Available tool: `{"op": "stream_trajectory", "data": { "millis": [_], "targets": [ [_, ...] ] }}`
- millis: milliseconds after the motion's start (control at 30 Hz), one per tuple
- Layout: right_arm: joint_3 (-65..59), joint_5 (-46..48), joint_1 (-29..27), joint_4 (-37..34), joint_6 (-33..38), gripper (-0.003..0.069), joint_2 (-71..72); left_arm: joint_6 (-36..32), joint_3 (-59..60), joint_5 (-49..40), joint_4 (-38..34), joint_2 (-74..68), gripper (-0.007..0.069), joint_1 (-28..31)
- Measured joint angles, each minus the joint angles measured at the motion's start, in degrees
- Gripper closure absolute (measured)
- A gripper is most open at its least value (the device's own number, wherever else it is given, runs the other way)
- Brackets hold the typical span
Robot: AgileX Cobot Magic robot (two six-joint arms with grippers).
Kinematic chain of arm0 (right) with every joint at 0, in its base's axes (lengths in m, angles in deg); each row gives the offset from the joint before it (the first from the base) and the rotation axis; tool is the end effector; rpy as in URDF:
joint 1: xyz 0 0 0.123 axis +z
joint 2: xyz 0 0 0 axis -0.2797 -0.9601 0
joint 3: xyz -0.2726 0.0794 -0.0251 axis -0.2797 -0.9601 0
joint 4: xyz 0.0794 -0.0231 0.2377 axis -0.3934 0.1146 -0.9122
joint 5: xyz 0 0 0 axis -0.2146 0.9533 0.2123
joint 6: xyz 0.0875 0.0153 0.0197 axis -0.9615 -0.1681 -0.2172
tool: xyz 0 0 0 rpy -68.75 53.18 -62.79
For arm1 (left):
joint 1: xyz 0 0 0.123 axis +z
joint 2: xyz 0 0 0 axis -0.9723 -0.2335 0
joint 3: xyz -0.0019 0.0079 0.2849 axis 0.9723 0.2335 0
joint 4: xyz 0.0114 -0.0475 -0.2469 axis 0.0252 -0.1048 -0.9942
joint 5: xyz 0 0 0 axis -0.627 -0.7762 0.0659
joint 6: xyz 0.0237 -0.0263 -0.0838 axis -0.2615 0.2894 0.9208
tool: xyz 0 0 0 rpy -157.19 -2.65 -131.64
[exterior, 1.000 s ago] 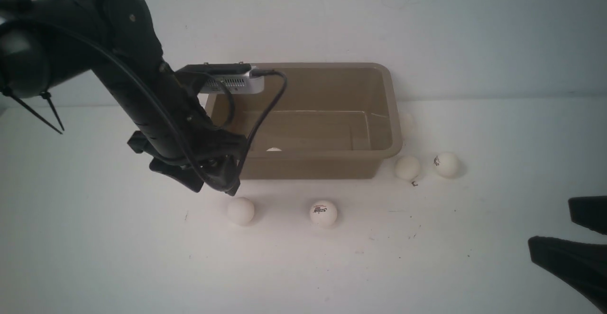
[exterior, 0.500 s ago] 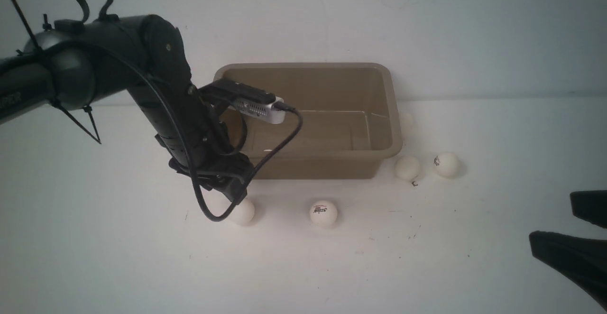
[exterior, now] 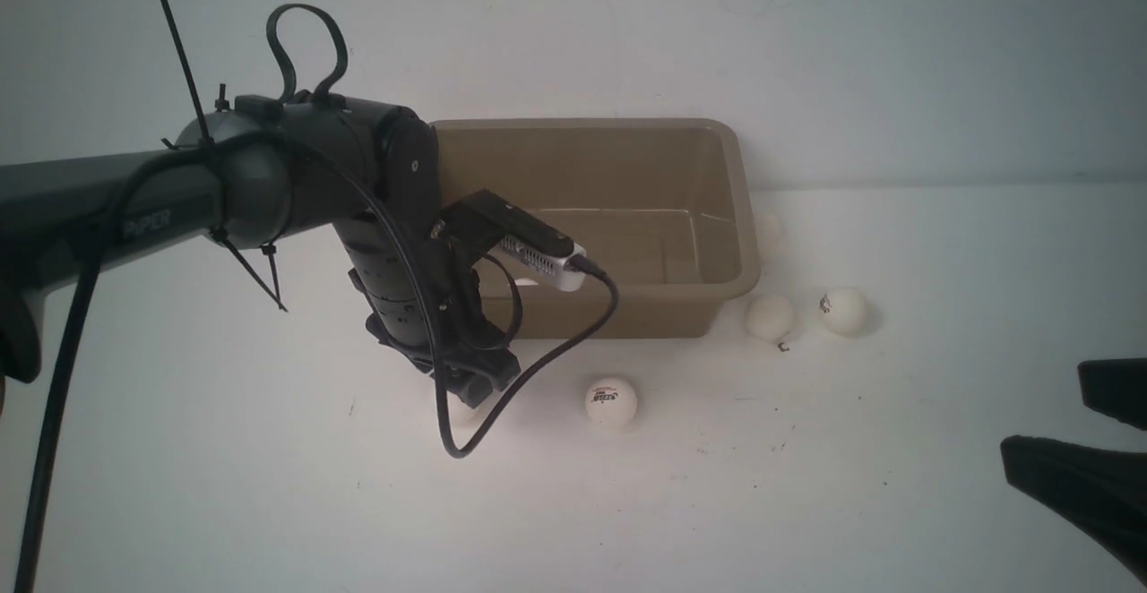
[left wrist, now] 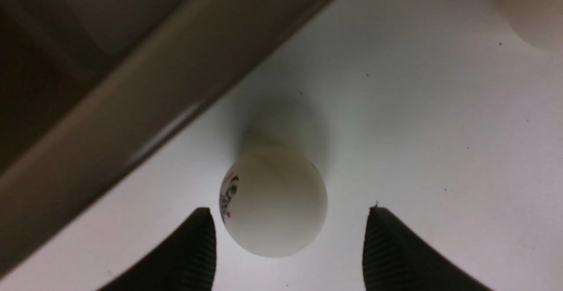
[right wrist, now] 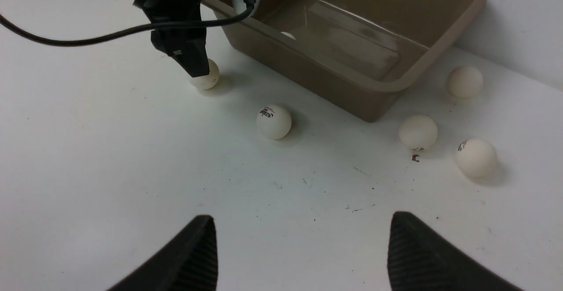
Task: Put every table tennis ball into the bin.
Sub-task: Use the left arm to clamp the table tennis ball closest to it
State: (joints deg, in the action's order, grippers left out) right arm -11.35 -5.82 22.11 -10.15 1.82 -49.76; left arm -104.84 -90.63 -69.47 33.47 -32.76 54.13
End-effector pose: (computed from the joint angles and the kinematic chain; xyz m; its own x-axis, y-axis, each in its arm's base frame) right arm 0.1024 0.0571 0.3183 -0.4013 -0.3365 -0.8519 -0.6667 0.7451 0.0198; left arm 0.3696 -0.1579 0.1883 -0.7697 0.5984 -0.2224 0.6136 0.7896 0.0013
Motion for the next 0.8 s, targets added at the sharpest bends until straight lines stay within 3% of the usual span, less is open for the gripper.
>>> {"op": "stream_trajectory", "data": {
  "millis": [500,800],
  "targets": [
    [0.00,0.00,0.00,0.02,1.04,0.0186,0.00,0.67,0.00,1.72,0.61,0.00,0.0220,0.00],
    [0.00,0.00,0.00,0.02,1.09,0.0186,0.00,8.86,0.00,-1.43,1.66,0.00,0.0220,0.00]
  ]
}}
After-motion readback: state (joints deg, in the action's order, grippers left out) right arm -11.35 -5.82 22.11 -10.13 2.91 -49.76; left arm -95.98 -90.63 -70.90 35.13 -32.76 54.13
